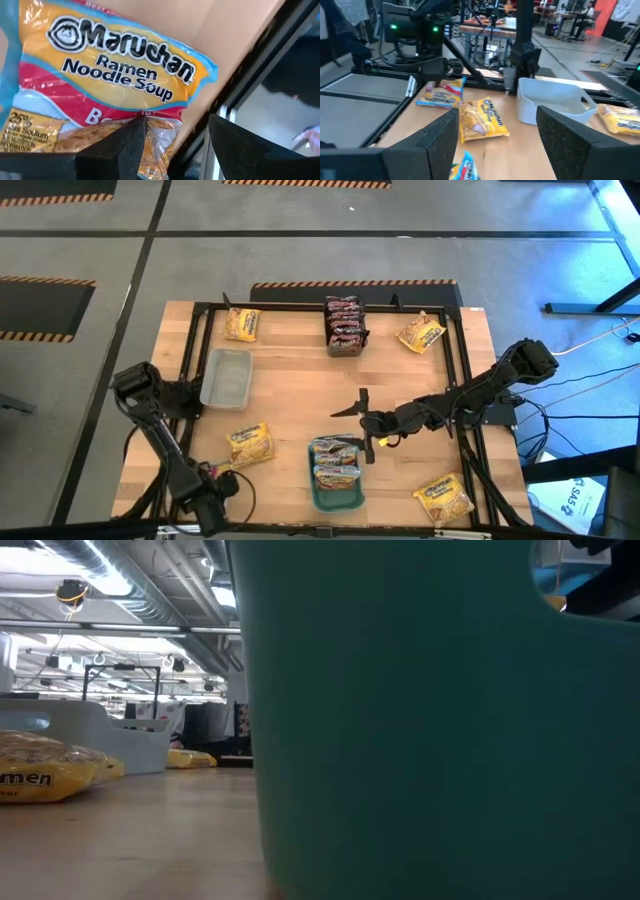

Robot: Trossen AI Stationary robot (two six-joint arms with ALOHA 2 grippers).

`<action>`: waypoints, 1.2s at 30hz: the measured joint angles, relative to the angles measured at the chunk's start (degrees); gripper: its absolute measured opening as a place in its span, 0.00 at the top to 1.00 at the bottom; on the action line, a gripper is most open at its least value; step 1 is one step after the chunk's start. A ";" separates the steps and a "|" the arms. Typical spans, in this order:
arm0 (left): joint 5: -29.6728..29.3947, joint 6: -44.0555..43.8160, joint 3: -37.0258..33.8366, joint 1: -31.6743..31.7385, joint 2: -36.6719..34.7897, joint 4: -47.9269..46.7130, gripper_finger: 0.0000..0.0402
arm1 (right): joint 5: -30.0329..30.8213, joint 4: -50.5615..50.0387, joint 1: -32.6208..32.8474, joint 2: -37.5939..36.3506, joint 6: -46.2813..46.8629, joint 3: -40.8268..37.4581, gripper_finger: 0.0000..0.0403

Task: Sort Maruchan noodles
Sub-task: Put the blue noodle pack into the blue bin

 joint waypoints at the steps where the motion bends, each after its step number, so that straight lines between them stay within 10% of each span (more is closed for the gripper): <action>1: -0.63 0.70 0.00 0.62 0.00 0.09 0.47 | -0.19 -0.12 0.00 0.00 0.25 0.00 0.38; 22: -15.34 2.68 5.44 1.37 -2.95 -2.81 0.47 | -3.13 -4.56 -0.04 0.89 7.72 1.57 0.38; 36: -34.15 -14.75 1.79 -10.66 -3.04 -5.02 0.47 | -10.37 -27.64 -0.44 25.09 16.17 37.26 0.38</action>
